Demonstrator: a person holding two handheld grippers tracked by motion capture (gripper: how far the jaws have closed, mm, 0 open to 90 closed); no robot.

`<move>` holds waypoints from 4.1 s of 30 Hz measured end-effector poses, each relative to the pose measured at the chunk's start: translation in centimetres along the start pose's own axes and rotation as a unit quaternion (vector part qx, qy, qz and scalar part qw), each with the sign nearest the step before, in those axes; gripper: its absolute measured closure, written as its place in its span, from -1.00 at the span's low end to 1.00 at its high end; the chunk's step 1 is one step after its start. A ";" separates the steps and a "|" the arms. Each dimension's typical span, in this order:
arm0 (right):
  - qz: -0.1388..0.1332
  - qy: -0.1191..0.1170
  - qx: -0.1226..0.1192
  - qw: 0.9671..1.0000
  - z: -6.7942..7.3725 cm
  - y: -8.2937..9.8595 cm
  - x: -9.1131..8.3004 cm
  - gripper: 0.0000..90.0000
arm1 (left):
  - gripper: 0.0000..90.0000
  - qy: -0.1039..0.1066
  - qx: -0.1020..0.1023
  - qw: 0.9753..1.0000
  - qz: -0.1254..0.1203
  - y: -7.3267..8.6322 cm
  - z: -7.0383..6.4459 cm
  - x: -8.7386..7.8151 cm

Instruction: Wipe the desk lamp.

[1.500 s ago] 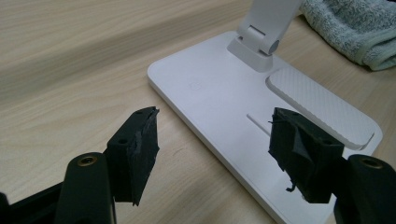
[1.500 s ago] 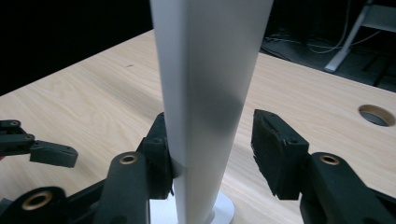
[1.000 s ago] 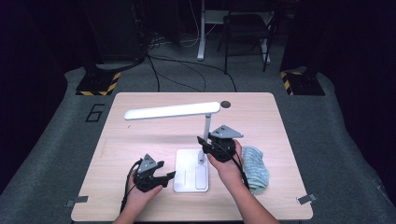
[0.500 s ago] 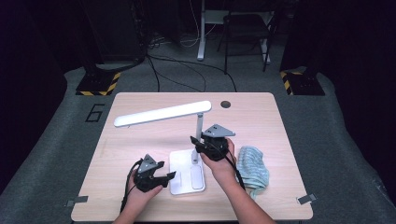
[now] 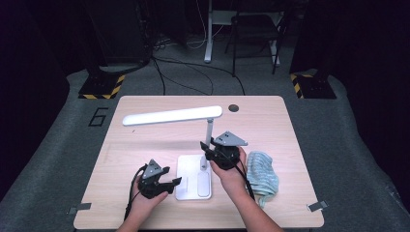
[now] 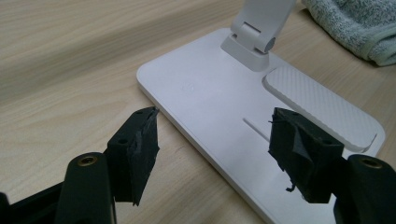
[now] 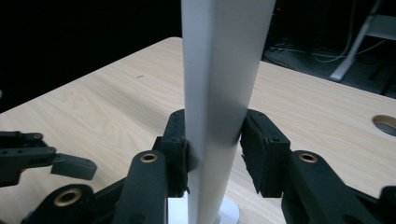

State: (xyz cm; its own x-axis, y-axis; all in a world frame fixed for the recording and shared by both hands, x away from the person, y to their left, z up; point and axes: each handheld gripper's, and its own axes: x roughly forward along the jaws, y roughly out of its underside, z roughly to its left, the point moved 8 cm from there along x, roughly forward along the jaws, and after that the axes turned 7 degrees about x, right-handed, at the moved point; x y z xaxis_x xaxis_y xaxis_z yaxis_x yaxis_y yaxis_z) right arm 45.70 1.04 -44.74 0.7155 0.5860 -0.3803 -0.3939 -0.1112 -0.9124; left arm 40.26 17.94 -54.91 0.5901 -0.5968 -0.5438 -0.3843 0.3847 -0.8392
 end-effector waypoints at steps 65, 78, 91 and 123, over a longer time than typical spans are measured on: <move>0.067 -0.002 -0.021 0.998 -0.2 12.4 -5.0 0.03 | -0.23 -0.008 0.002 1.000 -0.004 0.2 0.5 0.1; 0.105 -0.002 -0.032 0.994 0.0 14.0 -4.0 0.03 | -0.23 -0.008 0.005 1.000 -0.002 0.2 0.5 0.2; 0.109 0.005 -0.031 0.994 -0.4 14.1 -3.1 0.04 | -0.23 -0.009 0.003 1.000 -0.001 0.4 0.3 0.6; 0.107 0.037 0.023 0.993 -4.2 13.0 -3.3 0.00 | -0.23 0.029 0.010 0.999 0.024 1.2 -2.7 0.8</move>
State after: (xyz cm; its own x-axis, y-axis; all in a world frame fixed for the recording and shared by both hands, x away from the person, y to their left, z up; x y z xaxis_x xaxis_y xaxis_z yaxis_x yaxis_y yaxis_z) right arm 40.67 -5.73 -56.03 0.6529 0.4918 -0.5761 -0.5655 -0.1895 -0.8027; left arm 38.33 16.01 -56.32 0.5294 -0.6163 -0.5830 -0.3968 0.4275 -0.8122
